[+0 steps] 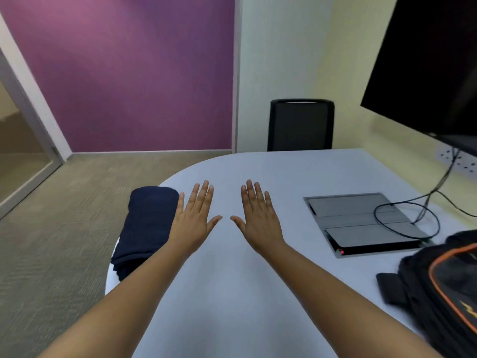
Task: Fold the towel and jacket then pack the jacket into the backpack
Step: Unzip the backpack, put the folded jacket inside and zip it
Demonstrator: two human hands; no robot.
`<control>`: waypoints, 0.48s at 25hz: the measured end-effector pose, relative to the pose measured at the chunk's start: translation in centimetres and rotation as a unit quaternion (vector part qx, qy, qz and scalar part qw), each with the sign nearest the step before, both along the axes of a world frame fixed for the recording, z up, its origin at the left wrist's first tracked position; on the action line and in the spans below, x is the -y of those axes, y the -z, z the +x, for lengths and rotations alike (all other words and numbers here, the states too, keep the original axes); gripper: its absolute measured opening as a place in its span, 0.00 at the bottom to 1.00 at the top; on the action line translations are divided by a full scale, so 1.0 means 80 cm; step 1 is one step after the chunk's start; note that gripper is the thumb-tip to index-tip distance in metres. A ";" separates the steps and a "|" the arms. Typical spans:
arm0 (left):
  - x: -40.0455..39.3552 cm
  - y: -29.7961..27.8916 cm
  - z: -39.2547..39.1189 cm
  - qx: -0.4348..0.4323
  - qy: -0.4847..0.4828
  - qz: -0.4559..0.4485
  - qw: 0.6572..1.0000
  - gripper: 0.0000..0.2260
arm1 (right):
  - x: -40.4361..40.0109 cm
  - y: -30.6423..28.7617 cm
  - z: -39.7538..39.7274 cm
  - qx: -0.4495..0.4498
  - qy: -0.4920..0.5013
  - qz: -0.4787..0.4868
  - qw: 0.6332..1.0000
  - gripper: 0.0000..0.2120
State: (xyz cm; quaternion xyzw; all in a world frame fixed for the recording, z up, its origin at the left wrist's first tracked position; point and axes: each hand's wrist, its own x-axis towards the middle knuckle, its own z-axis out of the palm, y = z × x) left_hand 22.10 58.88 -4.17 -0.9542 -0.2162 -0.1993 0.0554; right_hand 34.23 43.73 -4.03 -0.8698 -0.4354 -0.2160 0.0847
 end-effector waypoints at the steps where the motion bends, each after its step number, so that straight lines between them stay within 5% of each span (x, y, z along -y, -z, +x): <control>1: 0.014 -0.011 0.011 0.007 0.016 0.001 1.000 0.32 | 0.017 -0.008 0.003 0.010 0.007 0.007 1.000 0.35; 12: 0.219 -0.061 0.148 0.054 0.154 -0.071 0.984 0.34 | 0.251 -0.053 0.066 0.041 0.138 -0.013 0.990 0.36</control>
